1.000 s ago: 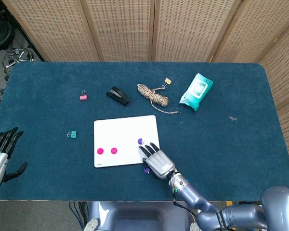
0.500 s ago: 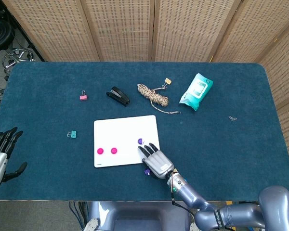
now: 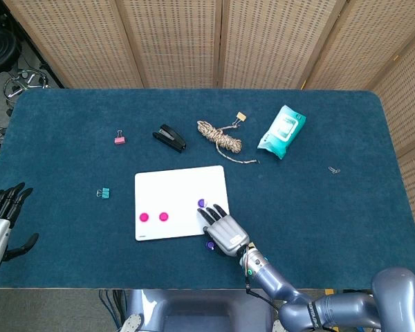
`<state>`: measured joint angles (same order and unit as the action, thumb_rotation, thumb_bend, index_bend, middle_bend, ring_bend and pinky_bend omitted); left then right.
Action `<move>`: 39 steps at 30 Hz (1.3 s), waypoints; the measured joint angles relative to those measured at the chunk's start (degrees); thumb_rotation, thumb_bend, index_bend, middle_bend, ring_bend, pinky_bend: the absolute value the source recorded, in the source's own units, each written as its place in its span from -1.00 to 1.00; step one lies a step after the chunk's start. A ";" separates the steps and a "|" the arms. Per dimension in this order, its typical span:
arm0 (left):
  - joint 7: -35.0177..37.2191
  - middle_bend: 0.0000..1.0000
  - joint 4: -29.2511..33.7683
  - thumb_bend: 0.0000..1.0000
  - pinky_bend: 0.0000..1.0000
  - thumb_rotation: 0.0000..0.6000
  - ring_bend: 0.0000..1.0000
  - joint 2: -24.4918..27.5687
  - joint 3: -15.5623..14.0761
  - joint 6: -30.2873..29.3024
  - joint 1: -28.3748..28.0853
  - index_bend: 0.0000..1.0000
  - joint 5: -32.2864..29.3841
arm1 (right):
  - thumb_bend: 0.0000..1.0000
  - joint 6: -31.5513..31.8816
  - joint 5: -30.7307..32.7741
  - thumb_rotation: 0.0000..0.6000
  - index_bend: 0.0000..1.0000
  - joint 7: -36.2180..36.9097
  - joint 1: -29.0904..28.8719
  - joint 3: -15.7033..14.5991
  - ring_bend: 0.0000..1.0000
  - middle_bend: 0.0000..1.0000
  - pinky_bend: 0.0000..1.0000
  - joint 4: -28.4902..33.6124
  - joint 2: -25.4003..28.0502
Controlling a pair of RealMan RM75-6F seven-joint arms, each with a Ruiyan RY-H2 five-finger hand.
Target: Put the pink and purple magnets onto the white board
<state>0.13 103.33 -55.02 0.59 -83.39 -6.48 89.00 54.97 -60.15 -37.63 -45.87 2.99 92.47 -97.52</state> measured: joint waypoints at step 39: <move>1.48 -1.00 -0.17 -0.43 -1.00 1.00 -1.00 0.74 0.27 0.86 -0.28 -1.00 -1.14 | 0.13 -2.04 20.75 1.00 0.15 -6.47 -14.22 13.60 -1.00 -1.00 -1.00 -10.32 -7.18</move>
<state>1.61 103.16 -54.28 0.85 -82.53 -6.76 87.85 52.93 -39.40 -44.10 -60.10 16.59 82.14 -104.70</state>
